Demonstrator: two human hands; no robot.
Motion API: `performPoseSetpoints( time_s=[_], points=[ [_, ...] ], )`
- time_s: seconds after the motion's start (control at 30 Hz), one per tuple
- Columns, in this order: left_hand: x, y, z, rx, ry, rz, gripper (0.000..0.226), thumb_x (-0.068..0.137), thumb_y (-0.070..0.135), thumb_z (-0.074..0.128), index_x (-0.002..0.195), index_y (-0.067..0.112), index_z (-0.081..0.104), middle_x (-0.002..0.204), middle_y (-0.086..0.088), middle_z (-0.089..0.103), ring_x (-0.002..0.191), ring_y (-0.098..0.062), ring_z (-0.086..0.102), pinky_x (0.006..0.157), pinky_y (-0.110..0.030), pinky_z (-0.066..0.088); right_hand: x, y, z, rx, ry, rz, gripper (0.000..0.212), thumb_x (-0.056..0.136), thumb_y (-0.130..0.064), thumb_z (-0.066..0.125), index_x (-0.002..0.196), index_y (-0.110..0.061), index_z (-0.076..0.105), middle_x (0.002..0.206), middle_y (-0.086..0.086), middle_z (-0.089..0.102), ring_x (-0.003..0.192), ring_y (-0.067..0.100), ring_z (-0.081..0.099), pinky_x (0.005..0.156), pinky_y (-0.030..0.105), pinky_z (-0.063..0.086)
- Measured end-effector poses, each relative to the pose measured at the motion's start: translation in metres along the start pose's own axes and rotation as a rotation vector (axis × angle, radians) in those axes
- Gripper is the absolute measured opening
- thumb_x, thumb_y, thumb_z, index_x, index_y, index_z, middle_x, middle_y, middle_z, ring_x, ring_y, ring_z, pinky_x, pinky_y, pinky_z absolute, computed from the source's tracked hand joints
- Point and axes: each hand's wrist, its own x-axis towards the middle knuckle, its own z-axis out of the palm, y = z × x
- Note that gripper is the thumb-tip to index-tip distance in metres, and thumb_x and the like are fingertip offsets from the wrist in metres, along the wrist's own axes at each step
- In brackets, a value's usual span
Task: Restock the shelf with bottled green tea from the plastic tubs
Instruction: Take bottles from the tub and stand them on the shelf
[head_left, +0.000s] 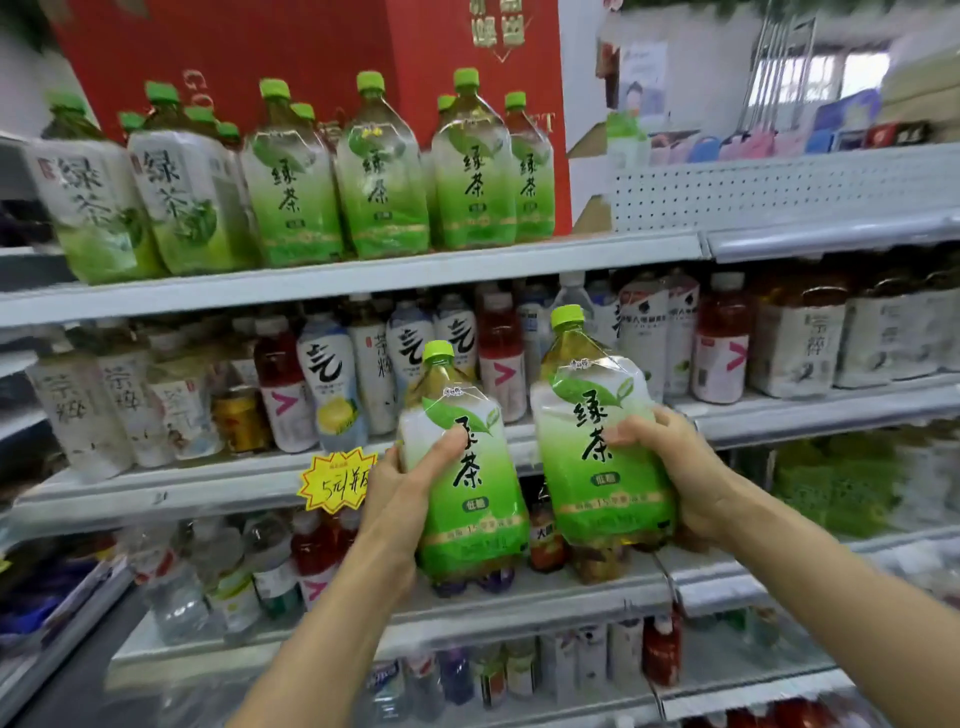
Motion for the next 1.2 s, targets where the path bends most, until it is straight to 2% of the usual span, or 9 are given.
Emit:
performPoseSetpoints(
  time_s=[0.2,0.5,0.6,0.73,0.8,0.9,1.0,1.13,1.2],
  points=[
    [0.037,0.042,0.037,-0.042,-0.017,0.112,0.071,0.06,0.042,0.088,0.12,0.01,0.066,0.1,-0.011,0.078,0.091,-0.034,0.075,0.084,-0.054,0.06,0.039,-0.074,-0.015,0.015,-0.024,-0.162,0.072,0.043,-0.027,0.073,0.111,-0.007,0.062,0.083,0.008,0.073,0.069,0.025,0.07,0.064,0.039,0.06],
    [0.085,0.091,0.093,-0.12,0.011,0.256,0.072,0.063,0.042,0.083,0.123,0.006,0.064,0.104,-0.016,0.076,0.095,-0.037,0.074,0.083,-0.057,0.059,0.126,-0.171,-0.039,0.051,0.012,-0.281,0.099,0.042,-0.037,0.078,0.134,-0.008,0.053,0.119,0.017,0.069,0.098,0.035,0.071,0.074,0.054,0.059],
    [0.099,0.104,0.11,-0.101,0.036,0.304,0.071,0.063,0.043,0.083,0.121,0.006,0.065,0.103,-0.015,0.077,0.094,-0.035,0.074,0.085,-0.056,0.059,0.157,-0.193,-0.049,0.091,0.024,-0.346,0.092,0.046,-0.035,0.08,0.131,-0.011,0.054,0.117,0.014,0.071,0.1,0.032,0.071,0.075,0.05,0.06],
    [0.12,0.123,0.134,-0.063,0.073,0.345,0.086,0.053,0.053,0.088,0.122,0.008,0.066,0.105,-0.012,0.077,0.096,-0.033,0.074,0.089,-0.056,0.058,0.193,-0.207,-0.066,0.098,0.092,-0.408,0.058,0.068,-0.022,0.08,0.117,-0.016,0.051,0.112,0.008,0.068,0.101,0.028,0.069,0.079,0.048,0.06],
    [0.127,0.13,0.145,-0.049,0.083,0.353,0.087,0.053,0.057,0.087,0.122,0.009,0.066,0.106,-0.01,0.077,0.097,-0.032,0.074,0.09,-0.056,0.057,0.209,-0.209,-0.074,0.057,0.125,-0.41,0.06,0.069,-0.02,0.082,0.118,-0.017,0.047,0.113,0.007,0.066,0.099,0.026,0.068,0.079,0.048,0.059],
    [0.139,0.137,0.164,-0.046,0.062,0.361,0.065,0.069,0.051,0.083,0.118,0.009,0.07,0.105,-0.012,0.077,0.097,-0.033,0.074,0.091,-0.056,0.057,0.231,-0.207,-0.089,-0.026,0.133,-0.402,0.068,0.073,-0.017,0.082,0.128,-0.013,0.041,0.112,0.006,0.062,0.094,0.021,0.065,0.072,0.04,0.057],
    [0.148,0.143,0.18,-0.067,0.02,0.354,0.049,0.08,0.046,0.076,0.113,0.009,0.074,0.107,-0.015,0.076,0.1,-0.037,0.073,0.093,-0.06,0.054,0.253,-0.205,-0.102,-0.109,0.08,-0.393,0.069,0.076,-0.02,0.082,0.128,-0.014,0.039,0.114,0.008,0.061,0.097,0.023,0.065,0.079,0.044,0.056],
    [0.161,0.148,0.196,-0.001,-0.032,0.38,0.063,0.071,0.054,0.078,0.118,0.013,0.072,0.113,-0.012,0.075,0.105,-0.036,0.072,0.099,-0.059,0.051,0.279,-0.208,-0.109,-0.2,0.029,-0.361,0.059,0.079,-0.02,0.08,0.127,-0.011,0.046,0.112,0.007,0.064,0.098,0.021,0.063,0.092,0.045,0.053],
    [0.167,0.148,0.2,0.021,-0.054,0.387,0.062,0.073,0.054,0.075,0.12,0.013,0.071,0.114,-0.012,0.074,0.106,-0.036,0.071,0.1,-0.059,0.051,0.291,-0.21,-0.111,-0.251,0.009,-0.325,0.057,0.081,-0.022,0.08,0.127,-0.011,0.049,0.115,0.006,0.065,0.097,0.02,0.063,0.085,0.039,0.054]
  ],
)
